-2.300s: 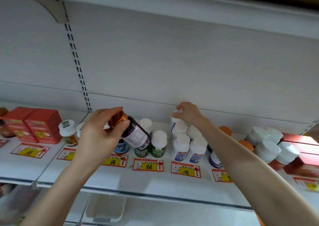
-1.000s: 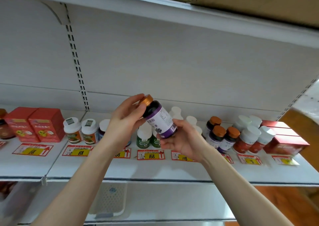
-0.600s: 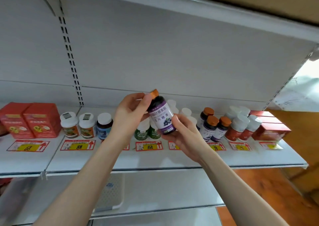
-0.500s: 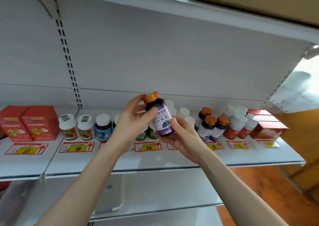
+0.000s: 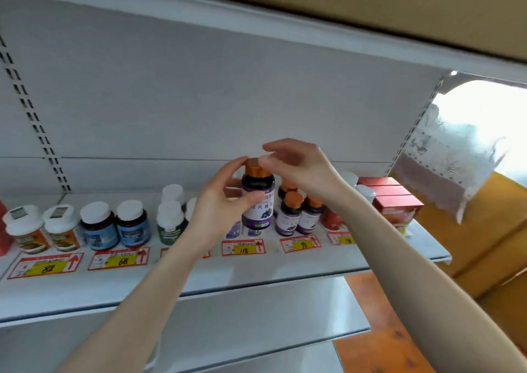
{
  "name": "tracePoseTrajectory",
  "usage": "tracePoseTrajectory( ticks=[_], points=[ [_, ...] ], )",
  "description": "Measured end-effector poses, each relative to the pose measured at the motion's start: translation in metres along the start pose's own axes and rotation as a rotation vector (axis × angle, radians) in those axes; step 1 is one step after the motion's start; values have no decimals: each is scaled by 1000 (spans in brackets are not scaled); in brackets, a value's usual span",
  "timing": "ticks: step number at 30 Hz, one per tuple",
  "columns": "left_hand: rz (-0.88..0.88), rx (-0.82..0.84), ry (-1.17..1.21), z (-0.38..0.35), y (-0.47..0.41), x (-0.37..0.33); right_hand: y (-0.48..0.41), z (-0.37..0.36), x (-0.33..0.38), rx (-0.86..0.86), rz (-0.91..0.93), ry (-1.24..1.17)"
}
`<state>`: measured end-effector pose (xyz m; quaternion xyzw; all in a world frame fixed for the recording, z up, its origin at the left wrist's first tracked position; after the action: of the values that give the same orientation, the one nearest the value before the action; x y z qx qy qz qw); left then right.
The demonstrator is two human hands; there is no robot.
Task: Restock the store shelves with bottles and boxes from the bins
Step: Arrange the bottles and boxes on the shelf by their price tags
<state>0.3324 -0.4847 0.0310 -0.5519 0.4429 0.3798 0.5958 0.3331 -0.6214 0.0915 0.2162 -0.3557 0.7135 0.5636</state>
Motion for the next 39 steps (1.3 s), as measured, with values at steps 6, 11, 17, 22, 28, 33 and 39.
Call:
tracePoseTrajectory(
  ticks=[6,11,17,22,28,33,39],
  points=[
    [3,-48,-13,-57,-22,3,-12,38,-25,81,96,63],
    [-41,-106,-135,-87,-24,6,-23,67,-53,12,135,102],
    [-335,-116,-724,-107,25,37,-50,94,-94,-138,72,109],
    [-247,16,-1021,-113,70,96,-68,87,-130,-108,-19,186],
    [-148,83,-1019,-113,84,120,-73,63,-148,3,-42,279],
    [-105,87,-1003,-112,84,123,-72,37,-165,113,-72,329],
    [-88,56,-960,-112,87,125,-67,18,-177,171,-106,356]
  ],
)
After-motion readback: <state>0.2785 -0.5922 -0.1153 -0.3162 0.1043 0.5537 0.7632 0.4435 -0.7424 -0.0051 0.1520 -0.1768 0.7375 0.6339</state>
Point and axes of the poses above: each hand's wrist, its own y-axis away from the middle knuckle, its own z-axis out of the back of the hand, x = y × z, the point moved 8 cm from there along -y, towards the middle knuckle, and after that the axes turned 8 degrees about y, right-handed, at the moved point
